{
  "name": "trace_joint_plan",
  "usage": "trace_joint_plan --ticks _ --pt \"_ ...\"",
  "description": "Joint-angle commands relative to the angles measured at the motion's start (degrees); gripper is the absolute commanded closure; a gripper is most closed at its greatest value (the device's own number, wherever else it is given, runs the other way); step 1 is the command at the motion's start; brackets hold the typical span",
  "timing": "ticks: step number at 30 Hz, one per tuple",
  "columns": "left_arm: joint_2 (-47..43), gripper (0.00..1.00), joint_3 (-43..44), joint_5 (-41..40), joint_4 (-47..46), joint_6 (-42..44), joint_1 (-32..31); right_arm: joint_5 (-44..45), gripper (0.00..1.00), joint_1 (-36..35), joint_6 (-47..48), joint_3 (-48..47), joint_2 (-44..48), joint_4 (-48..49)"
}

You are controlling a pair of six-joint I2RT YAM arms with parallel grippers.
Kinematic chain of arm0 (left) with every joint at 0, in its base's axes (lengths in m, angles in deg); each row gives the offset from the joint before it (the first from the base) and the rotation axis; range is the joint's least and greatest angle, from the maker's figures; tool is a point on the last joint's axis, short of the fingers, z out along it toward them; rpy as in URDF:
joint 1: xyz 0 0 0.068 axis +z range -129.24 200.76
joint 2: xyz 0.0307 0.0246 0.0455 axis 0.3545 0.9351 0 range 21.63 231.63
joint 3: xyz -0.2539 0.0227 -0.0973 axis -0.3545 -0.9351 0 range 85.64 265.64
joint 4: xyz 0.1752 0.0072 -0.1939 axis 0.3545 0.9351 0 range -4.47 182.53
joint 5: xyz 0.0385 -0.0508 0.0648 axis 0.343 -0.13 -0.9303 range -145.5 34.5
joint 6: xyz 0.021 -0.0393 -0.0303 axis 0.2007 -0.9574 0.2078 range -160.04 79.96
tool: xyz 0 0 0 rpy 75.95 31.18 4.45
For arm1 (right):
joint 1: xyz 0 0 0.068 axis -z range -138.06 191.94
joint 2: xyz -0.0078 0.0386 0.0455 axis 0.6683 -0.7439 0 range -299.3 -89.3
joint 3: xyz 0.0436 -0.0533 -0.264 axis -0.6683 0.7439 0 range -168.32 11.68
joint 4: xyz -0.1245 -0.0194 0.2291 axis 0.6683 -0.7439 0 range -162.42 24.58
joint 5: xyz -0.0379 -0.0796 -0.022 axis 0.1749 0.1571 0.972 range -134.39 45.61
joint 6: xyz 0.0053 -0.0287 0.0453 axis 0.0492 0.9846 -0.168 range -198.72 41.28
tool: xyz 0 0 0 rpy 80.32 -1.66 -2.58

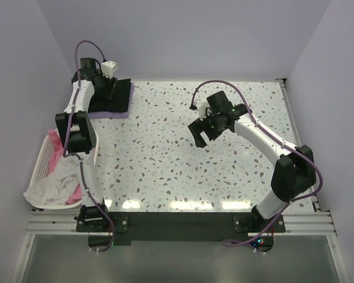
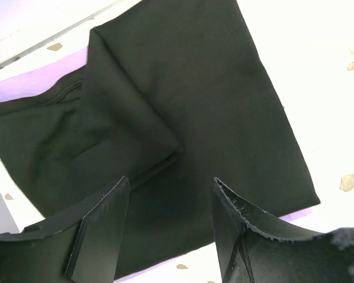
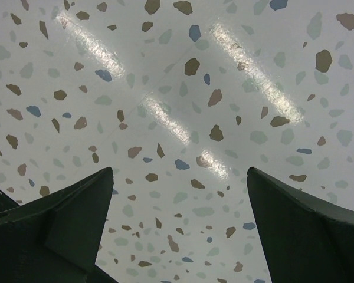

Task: Fold and stack the t-shirts
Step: Neatly place the folded tshirt to the corner

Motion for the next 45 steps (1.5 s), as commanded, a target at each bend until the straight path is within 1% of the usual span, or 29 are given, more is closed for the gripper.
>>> trace_joint_plan --ticks 1,8,10,11,13,14,16,17,23,28,32,36,37,39,40,42,43,44,45 --pt "0.83 0.39 2.38 -1.19 -3.21 1.34 -0.83 -1.30 0.01 -0.01 -0.66 -2.18 0.00 0.48" --pt "2.59 0.44 2.99 -4.96 -5.85 1.26 -1.88 -0.95 0.01 -0.01 -0.66 -1.75 -0.17 0.39" --pt "2.76 0.48 3.08 -6.71 -7.08 1.26 -1.97 -0.95 0.01 -0.01 -0.66 -1.83 -0.26 0.39" --pt "2.94 0.51 3.17 -7.16 -7.43 1.52 -1.97 -0.95 0.01 0.08 -0.66 -1.83 -0.35 0.39" --pt "3.38 0.55 3.69 -9.09 -8.05 2.13 -2.23 -0.95 0.01 -0.01 -0.57 -1.83 -0.44 0.31" --pt "3.64 0.60 4.04 -9.36 -8.14 2.40 -2.32 -1.04 0.01 -0.01 -0.57 -1.83 -0.53 0.30" --pt "3.56 0.66 4.31 -10.50 -8.83 2.66 -2.32 -1.04 0.01 -0.01 -0.57 -1.92 -0.70 0.30" --pt "3.47 0.74 4.31 -10.68 -9.10 2.84 -2.41 -1.13 0.01 -0.01 -0.57 -1.92 -0.79 0.30" --pt "1.71 0.95 2.73 -13.31 -12.79 4.51 -2.32 -1.30 0.01 0.08 -0.57 -2.10 -1.23 0.13" --pt "1.01 1.00 0.62 -17.18 -18.50 7.23 -2.32 -1.48 0.01 -0.01 -0.49 -1.92 -1.32 0.13" --pt "1.18 0.99 -0.43 -19.99 -23.33 9.16 -2.24 -1.39 0.01 0.08 -0.40 -1.83 -1.49 0.04" --pt "1.80 0.93 -1.84 -23.42 -30.78 12.84 -2.23 -1.30 0.01 -0.01 -0.40 -1.83 -1.58 0.04" --pt "2.06 0.91 -2.10 -25.69 -32.29 13.38 -2.15 -1.30 0.01 0.08 -0.40 -1.92 -1.58 -0.13" --pt "3.02 0.82 -2.11 -27.55 -35.71 15.74 -2.15 -1.30 0.01 -0.01 -0.31 -2.01 -1.84 -0.22" --pt "3.55 0.75 -2.02 -29.82 -36.95 16.72 -2.06 -1.22 0.01 0.08 -0.22 -2.01 -1.93 -0.31" --pt "5.04 0.70 -1.06 -31.33 -39.49 19.34 -2.06 -1.30 0.01 0.08 -0.22 -2.18 -2.11 -0.31" --pt "5.48 0.68 -0.70 -33.34 -40.47 20.06 -1.88 -1.30 0.01 -0.01 -0.22 -2.18 -2.11 -0.40" --pt "6.36 0.57 -0.52 -34.49 -41.70 20.59 -1.71 -1.39 0.01 -0.01 -0.22 -2.10 -2.02 -0.40" --pt "6.54 0.52 0.09 -35.28 -43.62 21.38 -1.45 -1.39 0.01 -0.01 -0.13 -2.10 -2.02 -0.40"
